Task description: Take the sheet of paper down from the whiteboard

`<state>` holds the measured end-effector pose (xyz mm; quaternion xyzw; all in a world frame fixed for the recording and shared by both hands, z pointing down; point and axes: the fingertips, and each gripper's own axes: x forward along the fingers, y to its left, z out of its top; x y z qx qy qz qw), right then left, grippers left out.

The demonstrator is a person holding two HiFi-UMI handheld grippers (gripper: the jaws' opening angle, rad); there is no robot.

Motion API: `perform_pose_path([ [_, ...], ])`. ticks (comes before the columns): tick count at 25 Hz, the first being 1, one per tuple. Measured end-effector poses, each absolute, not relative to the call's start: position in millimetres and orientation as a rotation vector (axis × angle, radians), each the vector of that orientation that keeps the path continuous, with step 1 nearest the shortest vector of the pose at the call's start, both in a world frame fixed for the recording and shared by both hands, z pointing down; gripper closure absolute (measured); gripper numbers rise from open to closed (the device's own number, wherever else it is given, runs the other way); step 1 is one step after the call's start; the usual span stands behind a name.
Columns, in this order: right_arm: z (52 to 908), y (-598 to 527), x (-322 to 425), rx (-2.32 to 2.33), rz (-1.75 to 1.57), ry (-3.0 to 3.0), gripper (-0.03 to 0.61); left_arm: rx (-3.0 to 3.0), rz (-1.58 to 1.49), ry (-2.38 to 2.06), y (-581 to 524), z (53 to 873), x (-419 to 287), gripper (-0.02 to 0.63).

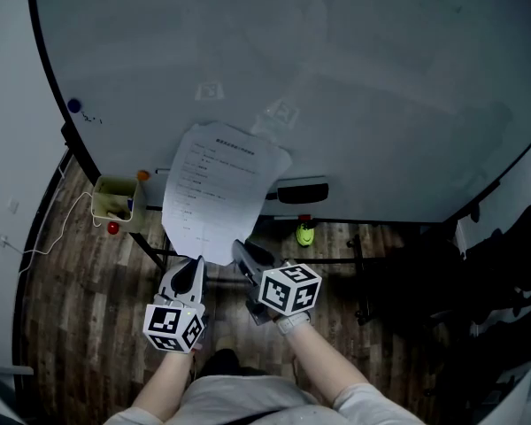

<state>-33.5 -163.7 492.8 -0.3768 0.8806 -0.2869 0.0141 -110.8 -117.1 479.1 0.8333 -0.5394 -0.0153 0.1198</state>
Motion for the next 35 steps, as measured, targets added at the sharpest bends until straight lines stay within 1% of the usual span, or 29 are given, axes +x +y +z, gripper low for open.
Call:
perform_pose_path([
  [6, 486, -147, -24, -1.222, -0.805, 2.776, 0.535, 2.489, 0.029, -1.573, -103, 480, -103, 0.600],
  [19, 478, -127, -3, -1.255, -0.799, 2.715, 0.541, 2.548, 0.050, -1.548, -87, 474, -88, 0.597],
  [22, 475, -126, 3, -1.265, -0.786, 2.707, 0.543, 2.555, 0.023, -1.549, -87, 469, -88, 0.555],
  [24, 474, -126, 9, -1.280, -0.791, 2.691, 0.545, 2.544, -0.014, -1.551, -87, 467, -91, 0.540],
  [35, 476, -127, 25, -1.275, -0.885, 2.592, 0.554, 2.486, -0.074, -1.546, -96, 468, -100, 0.538],
])
